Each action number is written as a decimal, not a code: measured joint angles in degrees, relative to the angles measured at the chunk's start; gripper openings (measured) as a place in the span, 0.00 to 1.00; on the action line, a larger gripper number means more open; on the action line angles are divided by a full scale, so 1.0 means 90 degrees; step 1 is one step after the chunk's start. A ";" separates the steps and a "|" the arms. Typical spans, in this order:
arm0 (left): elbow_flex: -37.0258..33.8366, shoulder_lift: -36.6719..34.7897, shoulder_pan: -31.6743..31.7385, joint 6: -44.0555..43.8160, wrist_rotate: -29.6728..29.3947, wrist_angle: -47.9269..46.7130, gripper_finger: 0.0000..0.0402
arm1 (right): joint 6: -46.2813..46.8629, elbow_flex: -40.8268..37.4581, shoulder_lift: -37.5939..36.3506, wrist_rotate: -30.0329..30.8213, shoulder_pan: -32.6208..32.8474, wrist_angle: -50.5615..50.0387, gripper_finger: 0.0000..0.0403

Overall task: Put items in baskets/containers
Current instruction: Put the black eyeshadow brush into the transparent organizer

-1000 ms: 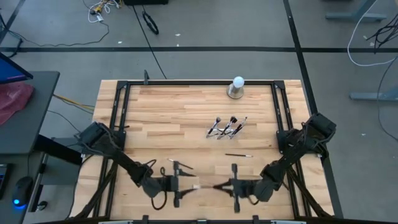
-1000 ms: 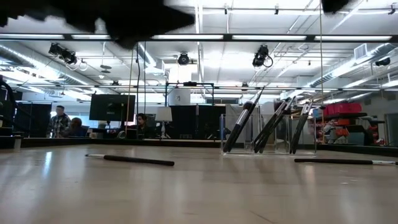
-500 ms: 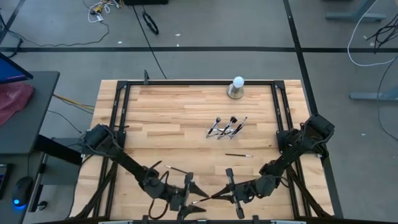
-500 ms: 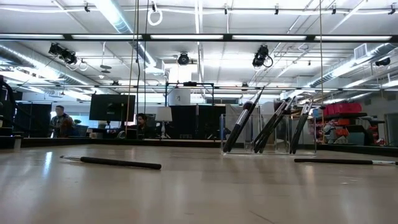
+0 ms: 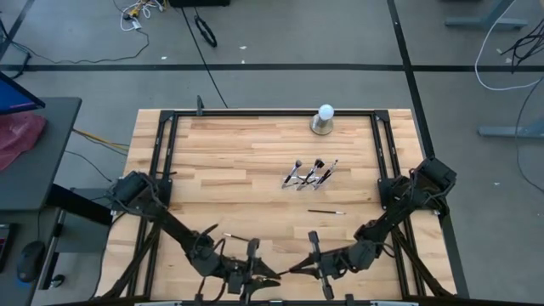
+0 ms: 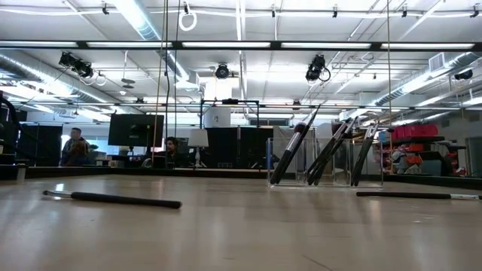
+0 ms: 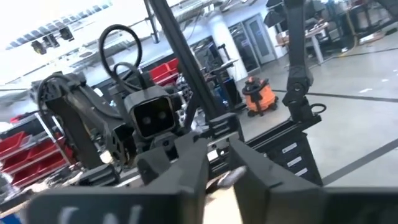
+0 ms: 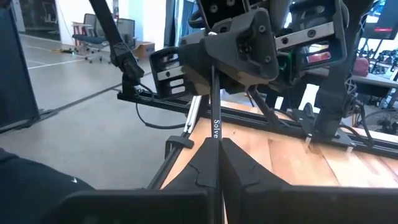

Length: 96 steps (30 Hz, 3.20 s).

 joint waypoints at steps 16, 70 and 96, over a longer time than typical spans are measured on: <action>-0.0007 -0.1062 0.0580 -0.2446 -0.1545 -0.3223 0.04 | 0.3049 0.0010 -0.1769 0.2613 0.0455 -0.5041 0.29; 0.2730 -0.0243 0.5118 -0.2652 0.1254 -0.8855 0.46 | 0.5562 0.0000 -0.1472 0.2627 0.0848 -0.6888 0.32; 0.0126 -0.1382 -0.1230 -0.8972 -0.1814 -0.9941 0.43 | 0.4225 -0.1464 -0.0583 0.2975 0.0702 -0.2305 0.32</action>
